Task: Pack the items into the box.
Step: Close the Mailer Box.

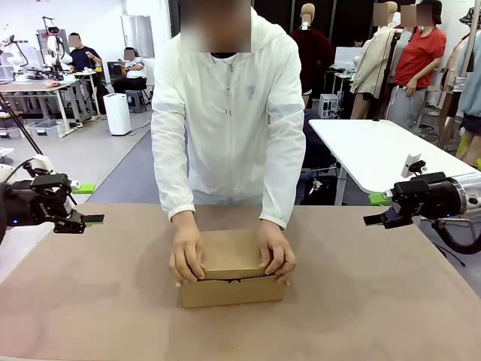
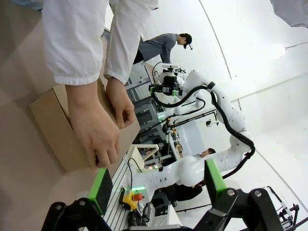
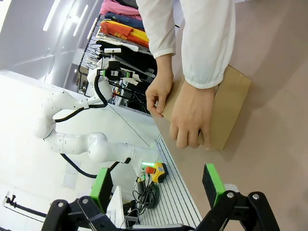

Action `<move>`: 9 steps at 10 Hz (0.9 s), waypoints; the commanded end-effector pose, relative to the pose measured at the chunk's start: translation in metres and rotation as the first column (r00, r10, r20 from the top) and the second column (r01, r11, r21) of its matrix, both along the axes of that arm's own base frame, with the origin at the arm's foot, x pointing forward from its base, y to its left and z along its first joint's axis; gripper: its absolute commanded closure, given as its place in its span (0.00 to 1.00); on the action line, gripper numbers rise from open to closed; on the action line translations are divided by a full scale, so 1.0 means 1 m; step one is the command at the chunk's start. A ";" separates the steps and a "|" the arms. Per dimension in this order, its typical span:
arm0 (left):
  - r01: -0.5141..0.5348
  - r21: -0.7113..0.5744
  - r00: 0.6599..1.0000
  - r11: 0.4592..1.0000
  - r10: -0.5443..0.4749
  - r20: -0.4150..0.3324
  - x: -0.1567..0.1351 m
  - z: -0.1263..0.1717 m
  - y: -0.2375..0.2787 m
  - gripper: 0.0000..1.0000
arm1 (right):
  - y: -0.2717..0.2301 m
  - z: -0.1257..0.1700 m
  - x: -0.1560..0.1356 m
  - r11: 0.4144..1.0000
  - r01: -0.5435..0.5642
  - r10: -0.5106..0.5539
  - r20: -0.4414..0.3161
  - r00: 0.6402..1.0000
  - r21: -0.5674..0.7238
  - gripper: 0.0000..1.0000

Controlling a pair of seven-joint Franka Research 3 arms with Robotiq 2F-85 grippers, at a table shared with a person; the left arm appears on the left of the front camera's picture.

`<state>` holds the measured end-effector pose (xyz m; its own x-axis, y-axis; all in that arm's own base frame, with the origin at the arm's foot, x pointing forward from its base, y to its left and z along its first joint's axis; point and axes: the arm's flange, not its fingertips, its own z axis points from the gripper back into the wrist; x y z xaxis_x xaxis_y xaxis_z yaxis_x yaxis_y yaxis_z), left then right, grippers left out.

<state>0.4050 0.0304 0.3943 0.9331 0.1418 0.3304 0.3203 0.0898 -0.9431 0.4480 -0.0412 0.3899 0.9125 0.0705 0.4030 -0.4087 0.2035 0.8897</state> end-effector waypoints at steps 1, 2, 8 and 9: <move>-0.002 0.009 1.000 1.000 0.002 0.006 -0.001 0.002 0.000 0.00 | 0.002 0.004 -0.001 1.000 -0.008 0.008 0.010 1.000 0.003 0.00; -0.002 0.009 1.000 1.000 0.002 0.006 -0.001 0.002 0.000 0.00 | 0.002 0.004 -0.001 1.000 -0.008 0.008 0.010 1.000 0.003 0.00; -0.002 0.009 1.000 1.000 0.002 0.006 -0.001 0.002 0.000 0.00 | 0.002 0.004 -0.001 1.000 -0.008 0.008 0.010 1.000 0.003 0.00; -0.002 0.009 1.000 1.000 0.002 0.006 -0.001 0.002 0.000 0.00 | 0.002 0.004 -0.001 1.000 -0.008 0.008 0.010 1.000 0.003 0.00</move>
